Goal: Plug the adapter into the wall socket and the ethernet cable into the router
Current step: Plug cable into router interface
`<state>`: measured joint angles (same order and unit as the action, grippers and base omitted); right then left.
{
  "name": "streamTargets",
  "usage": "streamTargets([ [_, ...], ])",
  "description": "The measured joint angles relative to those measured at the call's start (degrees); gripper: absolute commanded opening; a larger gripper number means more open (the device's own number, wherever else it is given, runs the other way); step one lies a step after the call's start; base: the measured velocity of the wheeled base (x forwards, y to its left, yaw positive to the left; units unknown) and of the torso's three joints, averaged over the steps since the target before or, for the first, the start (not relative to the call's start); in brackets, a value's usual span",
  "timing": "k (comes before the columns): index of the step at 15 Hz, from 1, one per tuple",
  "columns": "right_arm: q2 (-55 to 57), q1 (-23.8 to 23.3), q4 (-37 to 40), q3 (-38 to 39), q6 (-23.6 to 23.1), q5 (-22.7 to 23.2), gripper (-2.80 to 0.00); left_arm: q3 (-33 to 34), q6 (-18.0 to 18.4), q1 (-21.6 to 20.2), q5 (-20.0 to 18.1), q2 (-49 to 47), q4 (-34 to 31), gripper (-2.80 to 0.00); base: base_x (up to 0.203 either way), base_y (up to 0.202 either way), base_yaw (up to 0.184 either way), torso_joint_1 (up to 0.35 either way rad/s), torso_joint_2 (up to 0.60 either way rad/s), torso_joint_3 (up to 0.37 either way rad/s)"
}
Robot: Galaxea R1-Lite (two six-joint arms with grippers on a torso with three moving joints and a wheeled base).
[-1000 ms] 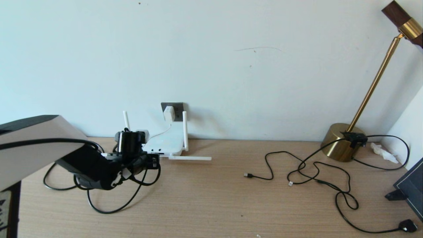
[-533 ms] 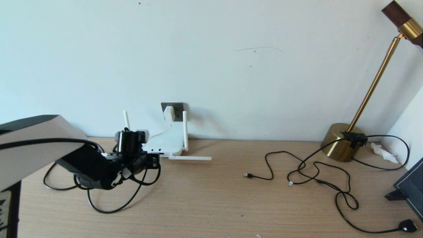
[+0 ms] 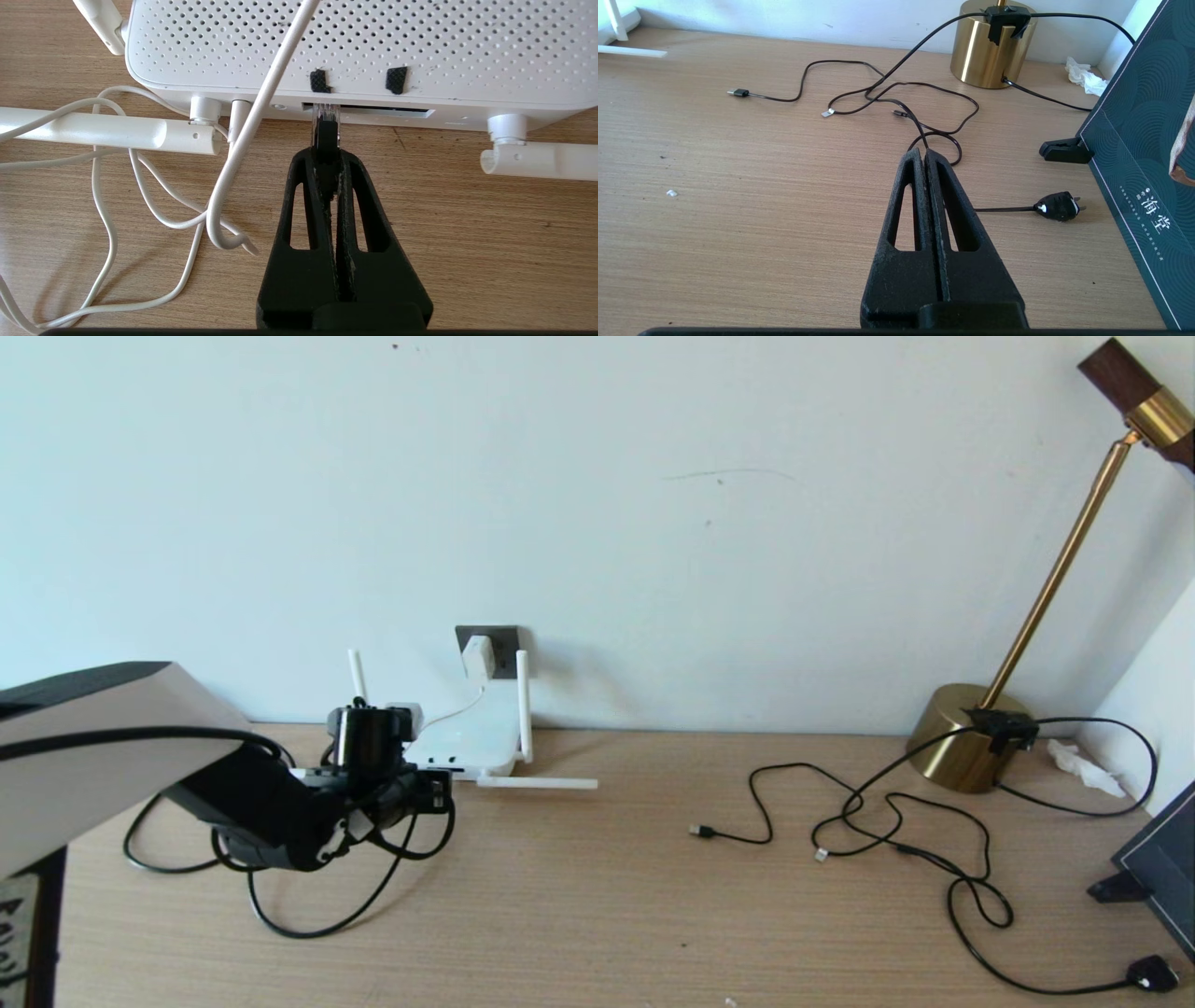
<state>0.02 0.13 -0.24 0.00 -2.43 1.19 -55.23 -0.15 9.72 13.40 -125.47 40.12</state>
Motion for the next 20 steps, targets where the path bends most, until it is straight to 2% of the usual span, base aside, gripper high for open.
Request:
streamTargets([
  [20, 0.0, 0.0, 0.0, 0.0, 0.01, 0.0, -2.8, -0.51, -0.01, -0.19, 0.02, -1.48, -0.08, -2.8, 0.0, 0.0, 0.0, 0.0, 0.0, 0.0],
])
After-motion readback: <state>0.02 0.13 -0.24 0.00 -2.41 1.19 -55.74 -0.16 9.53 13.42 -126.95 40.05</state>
